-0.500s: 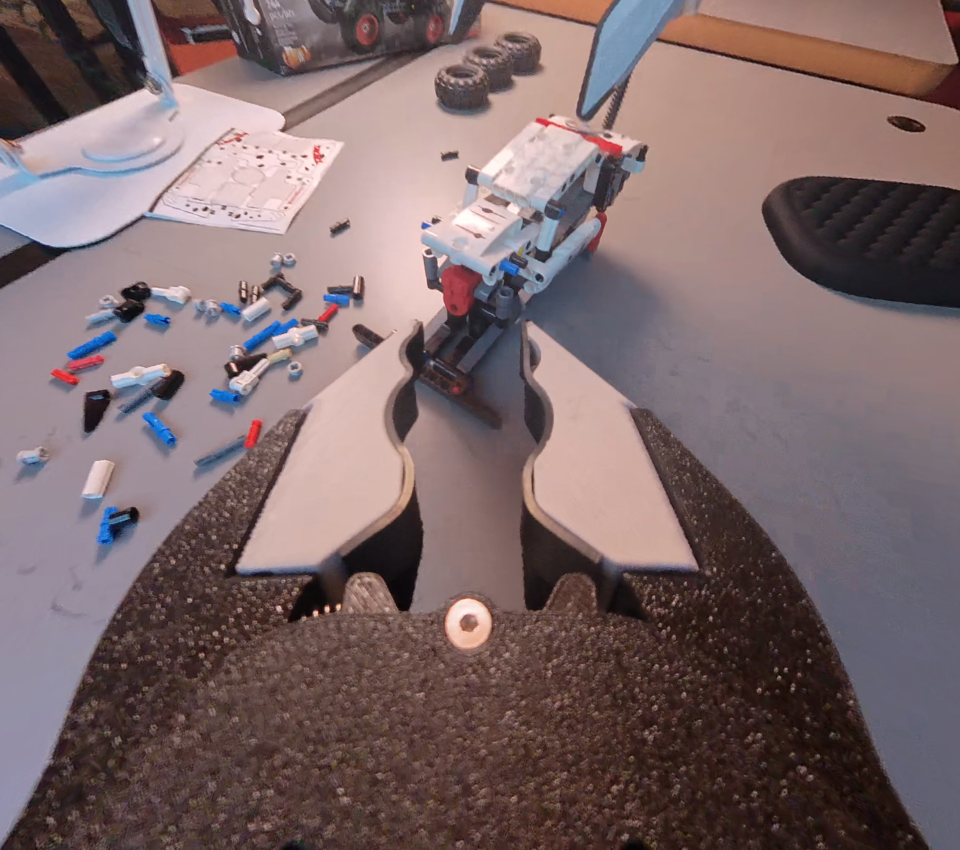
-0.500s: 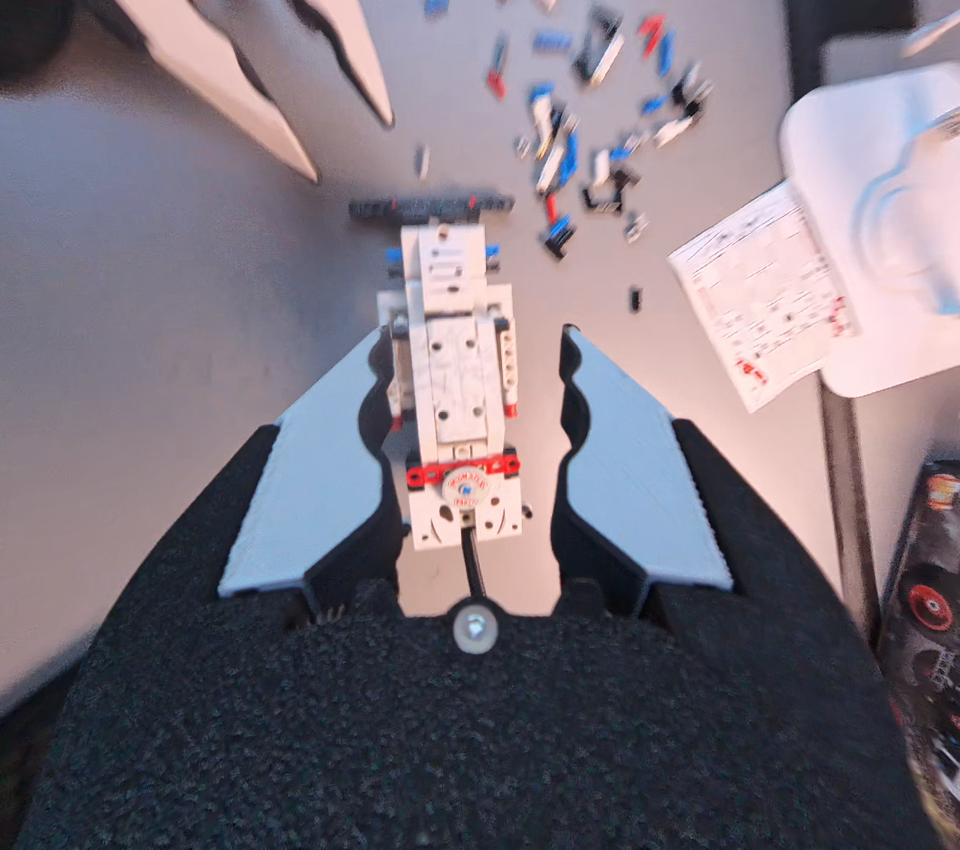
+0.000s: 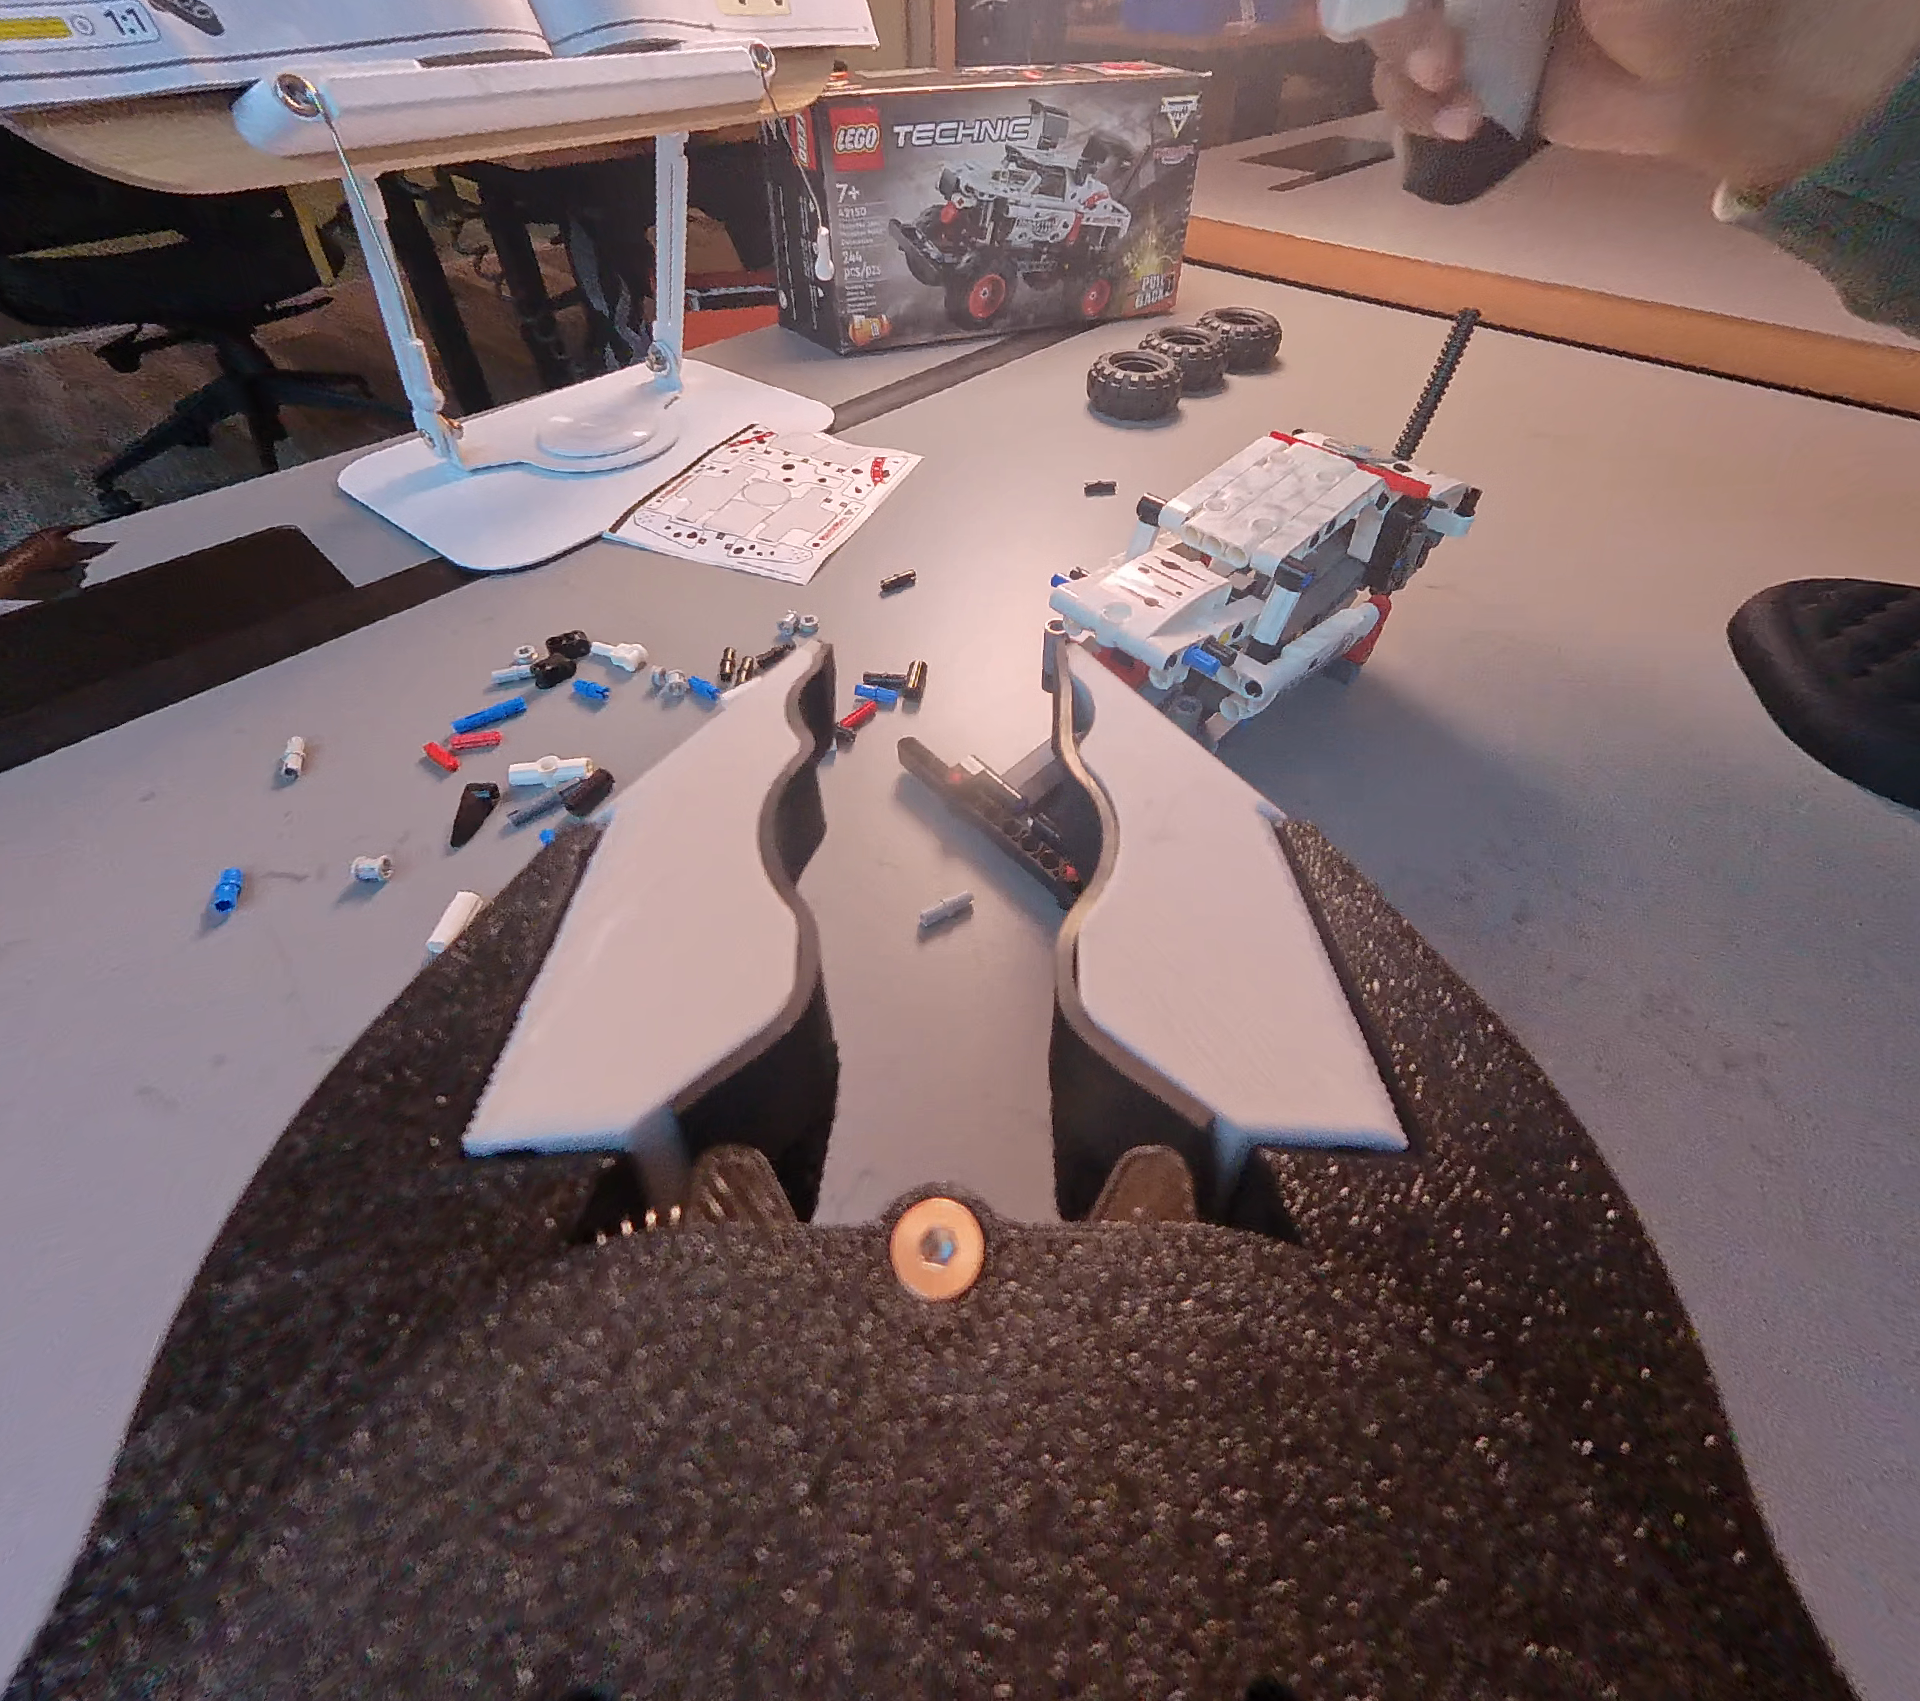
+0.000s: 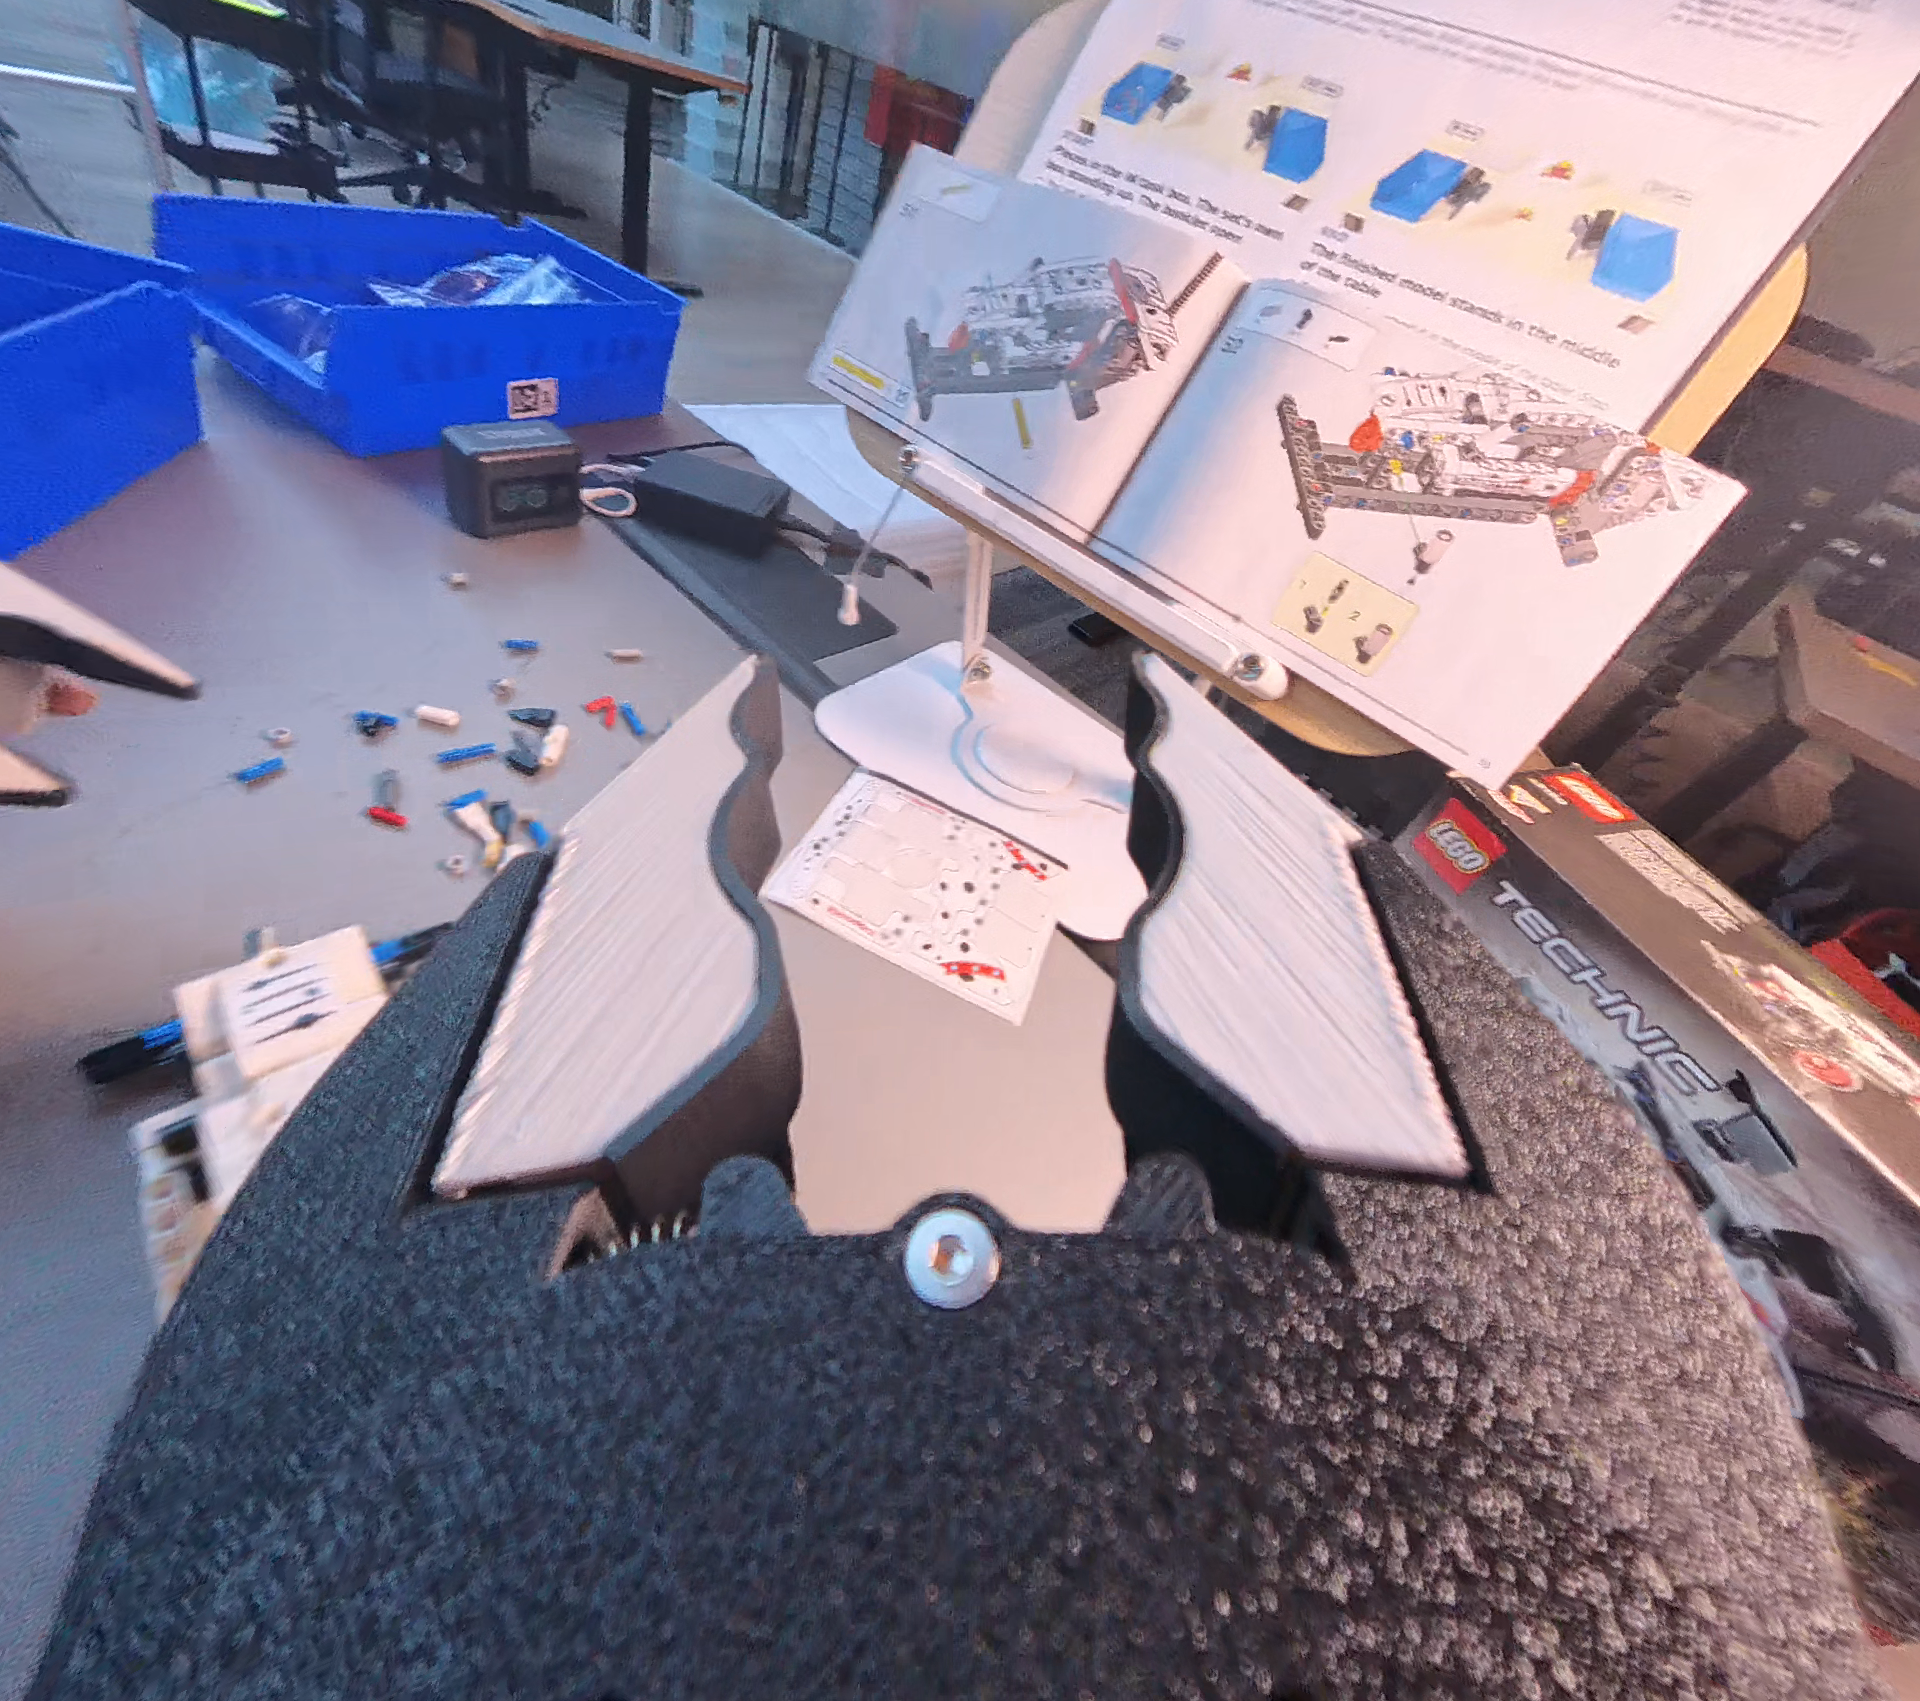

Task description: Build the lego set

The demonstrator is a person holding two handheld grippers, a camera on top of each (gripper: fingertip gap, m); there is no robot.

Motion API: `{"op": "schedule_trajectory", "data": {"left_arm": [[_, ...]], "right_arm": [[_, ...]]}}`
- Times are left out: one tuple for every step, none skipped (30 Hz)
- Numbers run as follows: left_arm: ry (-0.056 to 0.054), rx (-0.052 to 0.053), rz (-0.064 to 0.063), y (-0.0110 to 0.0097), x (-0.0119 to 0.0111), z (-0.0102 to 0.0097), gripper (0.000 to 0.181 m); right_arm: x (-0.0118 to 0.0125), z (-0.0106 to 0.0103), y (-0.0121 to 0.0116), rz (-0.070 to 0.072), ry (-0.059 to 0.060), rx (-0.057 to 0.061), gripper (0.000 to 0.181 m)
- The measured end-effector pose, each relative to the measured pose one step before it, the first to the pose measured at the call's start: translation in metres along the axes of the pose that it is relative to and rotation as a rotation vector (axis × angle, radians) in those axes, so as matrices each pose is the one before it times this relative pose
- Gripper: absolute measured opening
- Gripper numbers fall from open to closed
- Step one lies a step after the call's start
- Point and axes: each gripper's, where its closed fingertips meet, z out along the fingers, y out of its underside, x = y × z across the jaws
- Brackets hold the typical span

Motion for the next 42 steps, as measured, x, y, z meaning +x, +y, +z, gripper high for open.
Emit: {"op": "schedule_trajectory", "data": {"left_arm": [[0.0002, -0.0067, 0.0057, 0.00176, 0.00070, 0.00111, 0.041], [-0.0011, -0.0061, 0.0053, 0.00161, 0.00050, 0.00092, 0.041], [-0.0017, -0.0049, 0.0048, 0.00137, 0.00039, 0.00078, 0.041], [-0.0032, -0.0006, 0.0017, 0.00048, 0.00008, 0.00046, 0.041], [-0.0020, 0.0027, 0.0004, -0.00007, 0.00012, 0.00012, 0.040], [-0.0042, 0.0017, 0.0008, 0.00018, -0.00050, 0.00002, 0.040], [-0.0061, -0.0002, 0.0011, 0.00070, -0.00114, 0.00019, 0.040], [-0.0038, -0.0012, -0.0019, 0.00081, -0.00113, 0.00034, 0.040], [-0.0025, 0.0007, -0.0046, 0.00058, -0.00115, 0.00032, 0.039], [-0.0028, 0.0024, -0.0046, 0.00036, -0.00138, 0.00032, 0.039], [-0.0025, 0.0014, -0.0047, 0.00043, -0.00152, 0.00011, 0.039], [-0.0031, 0.0004, -0.0050, 0.00053, -0.00160, 0.00023, 0.039], [-0.0025, 0.0008, -0.0055, 0.00039, -0.00147, 0.00015, 0.039], [-0.0014, 0.0005, -0.0056, 0.00019, -0.00133, 0.00020, 0.039], [-0.0014, 0.0008, -0.0037, 0.00025, -0.00127, 0.00026, 0.039], [-0.0009, 0.0001, -0.0019, 0.00020, -0.00095, 0.00044, 0.039], [0.0020, -0.0007, -0.0014, 0.00039, -0.00040, 0.00052, 0.039], [0.0045, -0.0017, -0.0016, 0.00046, 0.00012, 0.00077, 0.039], [0.0052, -0.0027, -0.0010, 0.00066, 0.00045, 0.00095, 0.039], [0.0051, -0.0032, 0.0006, 0.00068, 0.00069, 0.00116, 0.039], [0.0055, -0.0023, 0.0032, 0.00037, 0.00106, 0.00116, 0.039], [0.0071, -0.0039, 0.0045, 0.00046, 0.00147, 0.00117, 0.039], [0.0047, -0.0053, 0.0051, 0.00067, 0.00130, 0.00101, 0.039], [0.0036, 0.0000, 0.0069, -0.00012, 0.00143, 0.00062, 0.039], [0.0041, -0.0012, 0.0060, -0.00003, 0.00159, 0.00043, 0.039], [0.0038, -0.0033, 0.0051, 0.00046, 0.00131, 0.00027, 0.039], [-0.0005, -0.0019, 0.0049, 0.00022, 0.00058, 0.00004, 0.039], [-0.0021, 0.0015, 0.0032, -0.00021, 0.00028, -0.00038, 0.039], [0.0009, 0.0009, -0.0007, -0.00015, 0.00035, -0.00032, 0.039], [0.0009, 0.0002, -0.0027, -0.00010, 0.00014, -0.00013, 0.039], [-0.0013, 0.0018, -0.0015, -0.00032, -0.00026, -0.00002, 0.039], [0.0003, 0.0015, -0.0014, -0.00026, -0.00002, -0.00014, 0.039], [0.0008, 0.0005, -0.0020, -0.00015, 0.00027, -0.00008, 0.039], [-0.0003, 0.0012, -0.0008, -0.00023, 0.00014, -0.00011, 0.039], [-0.0007, 0.0021, 0.0000, -0.00056, 0.00014, -0.00007, 0.039], [-0.0010, 0.0041, 0.0004, -0.00113, -0.00014, -0.00003, 0.039], [-0.0011, 0.0076, -0.0043, -0.00192, -0.00065, 0.00022, 0.039], [0.0008, 0.0105, -0.0130, -0.00268, -0.00123, 0.00062, 0.039], [0.0053, 0.0105, -0.0224, -0.00360, -0.00171, 0.00138, 0.040], [0.0081, 0.0135, -0.0273, -0.00553, -0.00200, 0.00187, 0.040], [0.0079, 0.0160, -0.0229, -0.00742, -0.00249, 0.00259, 0.042], [0.0088, 0.0105, -0.0117, -0.00820, -0.00231, 0.00379, 0.044]], "right_arm": [[0.01354, 0.01011, 0.00319, 0.0000, 0.0153, -0.0077, 0.067], [0.01347, 0.01137, 0.00403, -0.0054, 0.0150, -0.0139, 0.067], [0.01462, 0.01272, 0.00522, -0.0071, 0.0240, -0.0243, 0.067], [0.01403, 0.01374, 0.00466, -0.0063, 0.0238, -0.0224, 0.068], [0.01418, 0.01423, 0.00384, 0.0024, 0.0280, -0.0194, 0.069], [0.01379, 0.01514, 0.00340, 0.0162, 0.0296, -0.0196, 0.074], [0.01287, 0.01578, 0.00292, 0.0260, 0.0277, -0.0214, 0.081], [0.01219, 0.01604, 0.00237, 0.0258, 0.0295, -0.0223, 0.091], [0.01135, 0.01561, 0.00102, 0.0147, 0.0326, -0.0172, 0.100], [0.01067, 0.01475, -0.00037, -0.0009, 0.0375, -0.0074, 0.106], [0.00880, 0.01339, -0.00104, -0.0090, 0.0364, 0.0001, 0.111], [0.00601, 0.01214, -0.00096, -0.0030, 0.0285, 0.0027, 0.115], [0.00269, 0.01053, -0.00042, 0.0051, 0.0179, 0.0025, 0.117], [0.00072, 0.00839, 0.00072, 0.0093, 0.0146, -0.0005, 0.118], [0.00036, 0.00575, 0.00107, 0.0052, 0.0223, 0.0034, 0.117], [0.00095, 0.00279, -0.00018, -0.0061, 0.0344, 0.0160, 0.116], [-0.00073, 0.00067, -0.00054, -0.0010, 0.0225, 0.0203, 0.115], [-0.00085, -0.00060, -0.00062, 0.0089, 0.0142, 0.0208, 0.114], [-0.00046, -0.00112, 0.00009, 0.0032, 0.0108, 0.0142, 0.112], [-0.00058, -0.00130, -0.00004, 0.0006, 0.0051, 0.0122, 0.111], [0.00012, -0.00168, -0.00013, -0.0021, 0.0029, 0.0106, 0.108], [0.00154, -0.00234, -0.00066, -0.0040, 0.0054, 0.0111, 0.099], [0.00163, -0.00281, -0.00131, -0.0017, 0.0031, 0.0115, 0.084], [0.00213, -0.00310, -0.00180, -0.0066, 0.0063, 0.0119, 0.063], [0.00162, -0.00253, -0.00186, -0.0103, 0.0034, 0.0090, 0.057], [0.00105, -0.00269, -0.00218, -0.0057, -0.0012, 0.0090, 0.057], [0.00083, -0.00341, -0.00355, 0.0003, -0.0024, 0.0199, 0.057], [-0.00206, -0.00308, -0.00269, 0.0032, -0.0205, 0.0145, 0.052], [-0.00762, -0.00237, -0.00062, 0.0023, -0.0550, 0.0057, 0.036], [-0.00695, -0.00203, 0.00046, 0.0017, -0.0464, 0.0008, 0.019], [-0.00460, -0.00191, -0.00001, -0.0034, -0.0255, 0.0030, 0.014], [-0.00683, -0.00233, -0.00248, -0.0188, -0.0359, 0.0160, 0.013], [-0.01083, -0.00340, -0.00558, -0.0296, -0.0558, 0.0330, 0.012], [-0.01235, -0.00350, -0.00668, -0.0326, -0.0576, 0.0353, 0.013], [-0.01198, -0.00212, -0.00438, -0.0297, -0.0496, 0.0155, 0.018], [-0.01366, -0.00012, -0.00037, -0.0170, -0.0649, -0.0145, 0.025], [-0.00919, 0.00149, 0.00325, 0.0056, -0.0413, -0.0398, 0.037], [-0.00764, 0.00162, 0.00377, 0.0164, -0.0384, -0.0391, 0.041], [-0.00953, 0.00093, 0.00316, 0.0179, -0.0557, -0.0321, 0.028], [-0.01002, 0.00046, 0.00069, 0.0069, -0.0572, -0.0144, 0.008], [-0.00761, 0.00124, -0.00117, -0.0012, -0.0334, -0.0033, 0.007], [-0.00605, 0.00193, -0.00212, -0.0080, -0.0180, -0.0028, 0.011]]}}
